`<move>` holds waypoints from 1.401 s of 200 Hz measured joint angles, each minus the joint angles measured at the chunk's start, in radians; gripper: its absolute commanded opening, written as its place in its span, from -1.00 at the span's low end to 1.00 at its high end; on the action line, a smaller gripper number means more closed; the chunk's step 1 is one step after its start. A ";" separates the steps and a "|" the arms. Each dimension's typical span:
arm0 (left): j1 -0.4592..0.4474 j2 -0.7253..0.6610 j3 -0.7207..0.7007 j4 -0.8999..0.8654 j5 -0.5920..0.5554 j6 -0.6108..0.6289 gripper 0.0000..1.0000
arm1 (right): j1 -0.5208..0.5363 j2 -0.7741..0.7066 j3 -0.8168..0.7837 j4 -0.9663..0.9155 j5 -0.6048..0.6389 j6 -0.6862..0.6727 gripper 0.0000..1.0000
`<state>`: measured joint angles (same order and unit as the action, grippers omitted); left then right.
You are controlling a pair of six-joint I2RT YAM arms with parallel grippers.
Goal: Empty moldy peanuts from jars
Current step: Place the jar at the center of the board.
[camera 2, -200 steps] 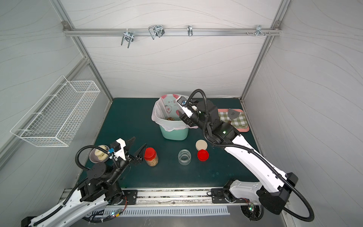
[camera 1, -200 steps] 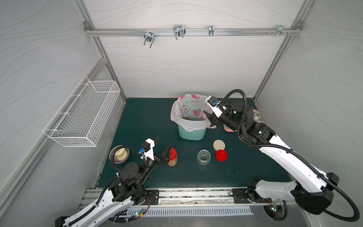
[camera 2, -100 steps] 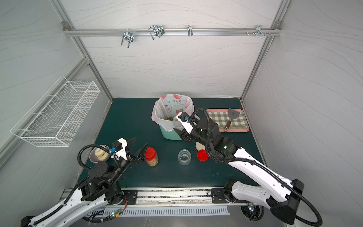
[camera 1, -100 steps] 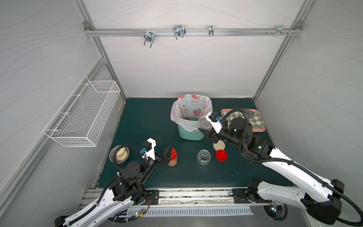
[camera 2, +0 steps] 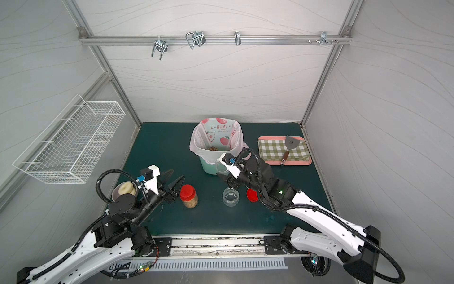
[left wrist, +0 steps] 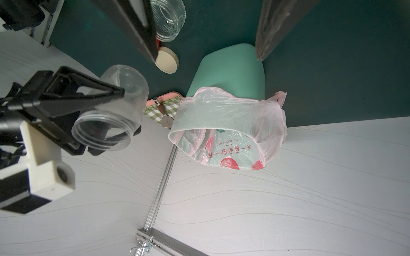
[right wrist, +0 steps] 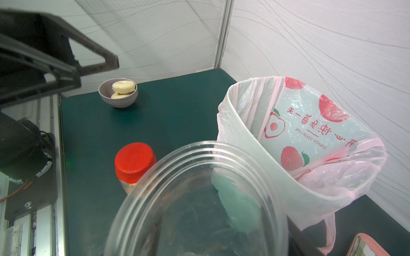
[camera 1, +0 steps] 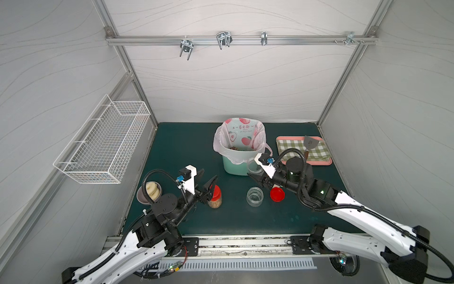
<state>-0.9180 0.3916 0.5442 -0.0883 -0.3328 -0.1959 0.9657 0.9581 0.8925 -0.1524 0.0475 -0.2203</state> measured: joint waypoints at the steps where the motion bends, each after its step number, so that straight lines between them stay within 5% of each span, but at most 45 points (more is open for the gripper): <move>1: 0.000 0.002 0.003 -0.001 0.001 -0.001 0.39 | 0.000 0.000 -0.001 0.001 0.000 0.000 -1.00; 90: 0.000 0.496 0.482 -0.356 0.169 -0.110 0.35 | 0.022 -0.039 -0.064 0.032 0.047 -0.065 -1.00; 111: 0.000 0.560 0.526 -0.421 0.188 -0.142 1.00 | 0.023 -0.052 -0.064 0.035 0.052 -0.066 -1.00; 197: 0.224 0.661 0.742 -0.602 0.522 -0.281 0.94 | 0.058 -0.019 -0.070 0.049 0.087 -0.087 -1.00; 230: 0.239 0.759 0.797 -0.633 0.647 -0.300 0.74 | 0.083 -0.003 -0.070 0.050 0.114 -0.107 -1.00; 280: 0.241 0.819 0.802 -0.683 0.688 -0.308 0.50 | 0.093 0.012 -0.070 0.050 0.155 -0.128 -1.00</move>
<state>-0.6765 1.2106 1.3460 -0.7712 0.3550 -0.5041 1.0592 0.9699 0.8227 -0.1028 0.2028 -0.3485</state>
